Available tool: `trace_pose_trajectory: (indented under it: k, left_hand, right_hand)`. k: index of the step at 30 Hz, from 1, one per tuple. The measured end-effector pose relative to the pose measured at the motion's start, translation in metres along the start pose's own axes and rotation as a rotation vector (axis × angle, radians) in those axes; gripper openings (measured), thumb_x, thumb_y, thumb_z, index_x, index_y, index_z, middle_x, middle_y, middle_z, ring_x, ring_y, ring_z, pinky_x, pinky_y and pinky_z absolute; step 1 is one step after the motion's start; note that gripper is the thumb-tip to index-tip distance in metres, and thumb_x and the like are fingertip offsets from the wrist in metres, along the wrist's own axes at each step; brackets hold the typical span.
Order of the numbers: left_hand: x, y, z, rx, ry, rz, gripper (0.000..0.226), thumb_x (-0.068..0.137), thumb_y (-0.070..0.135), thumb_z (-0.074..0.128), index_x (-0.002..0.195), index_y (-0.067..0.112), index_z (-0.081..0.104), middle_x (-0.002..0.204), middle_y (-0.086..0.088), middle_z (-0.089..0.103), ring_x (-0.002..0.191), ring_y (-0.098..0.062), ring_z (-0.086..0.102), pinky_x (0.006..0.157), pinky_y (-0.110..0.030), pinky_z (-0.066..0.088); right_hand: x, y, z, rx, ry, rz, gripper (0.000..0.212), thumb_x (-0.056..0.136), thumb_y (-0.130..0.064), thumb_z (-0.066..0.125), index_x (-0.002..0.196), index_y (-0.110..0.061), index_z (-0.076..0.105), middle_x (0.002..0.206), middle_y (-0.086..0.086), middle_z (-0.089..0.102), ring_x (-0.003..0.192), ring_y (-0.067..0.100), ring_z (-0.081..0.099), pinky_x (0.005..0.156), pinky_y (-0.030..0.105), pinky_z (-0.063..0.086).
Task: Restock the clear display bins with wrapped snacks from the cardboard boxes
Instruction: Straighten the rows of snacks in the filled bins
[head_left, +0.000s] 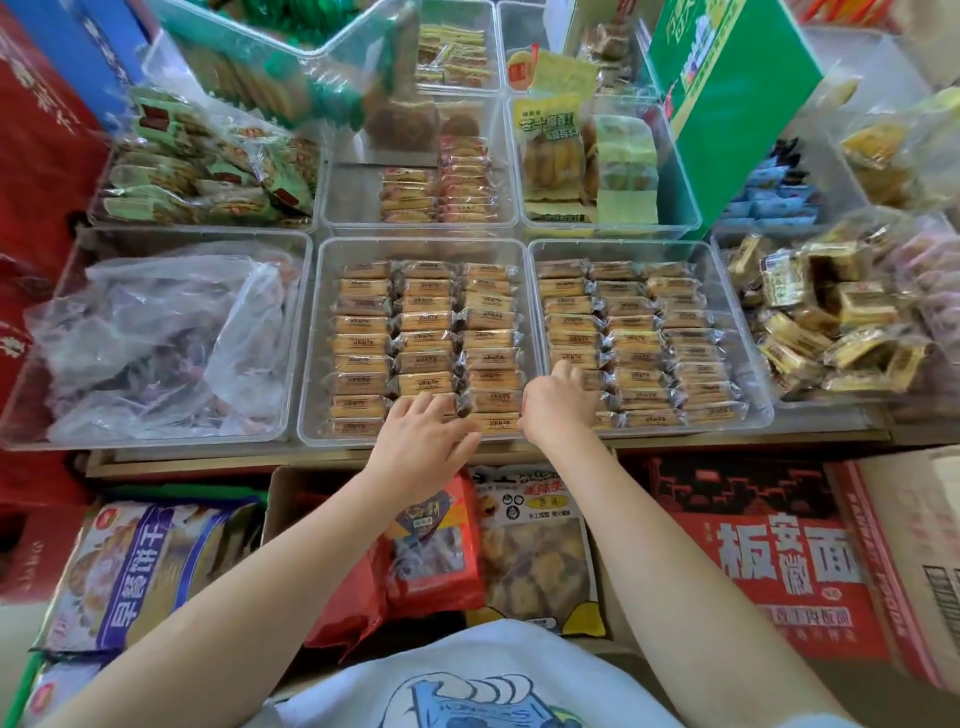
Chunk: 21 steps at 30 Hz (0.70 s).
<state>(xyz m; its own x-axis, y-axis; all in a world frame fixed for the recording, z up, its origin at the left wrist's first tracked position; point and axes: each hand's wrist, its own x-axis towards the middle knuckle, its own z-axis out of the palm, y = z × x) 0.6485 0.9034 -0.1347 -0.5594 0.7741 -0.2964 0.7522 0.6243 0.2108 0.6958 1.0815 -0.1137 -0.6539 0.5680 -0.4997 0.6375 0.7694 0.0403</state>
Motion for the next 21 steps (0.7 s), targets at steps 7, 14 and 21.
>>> trace_pose_trajectory:
  k: [7,14,21]
  left_hand:
    - [-0.001,-0.003,0.005,-0.089,0.02,0.001,0.074,0.09,0.068,0.003,0.143,0.045,0.05,0.16,-0.002,0.032,0.15,-0.022,0.018,0.118,-0.049,0.022]
    - [0.009,0.0,-0.003,-0.057,-0.024,0.035,0.08,0.089,0.069,-0.002,0.136,0.045,0.057,0.169,0.0,0.01,0.155,-0.022,-0.002,0.119,-0.049,0.016]
    - [0.016,0.0,-0.001,0.027,-0.097,0.106,0.055,0.104,0.06,0.018,0.143,0.039,0.05,0.169,0.003,0.0,0.155,-0.022,-0.009,0.12,-0.05,0.015]
  right_hand:
    - [-0.019,0.013,0.001,0.112,0.203,-0.073,0.01,0.093,-0.03,0.068,0.096,-0.024,0.075,0.137,0.005,0.043,0.127,0.026,0.037,0.099,0.043,0.043]
    - [-0.017,0.012,0.004,-0.048,0.254,-0.121,0.011,0.093,-0.029,0.066,0.1,-0.025,0.073,0.136,0.005,0.043,0.128,0.027,0.035,0.103,0.046,0.038]
    - [-0.006,-0.002,0.004,-0.083,0.204,-0.112,0.037,0.093,-0.012,0.057,0.129,-0.019,0.052,0.143,0.015,0.038,0.133,0.032,0.034,0.102,0.046,0.038]
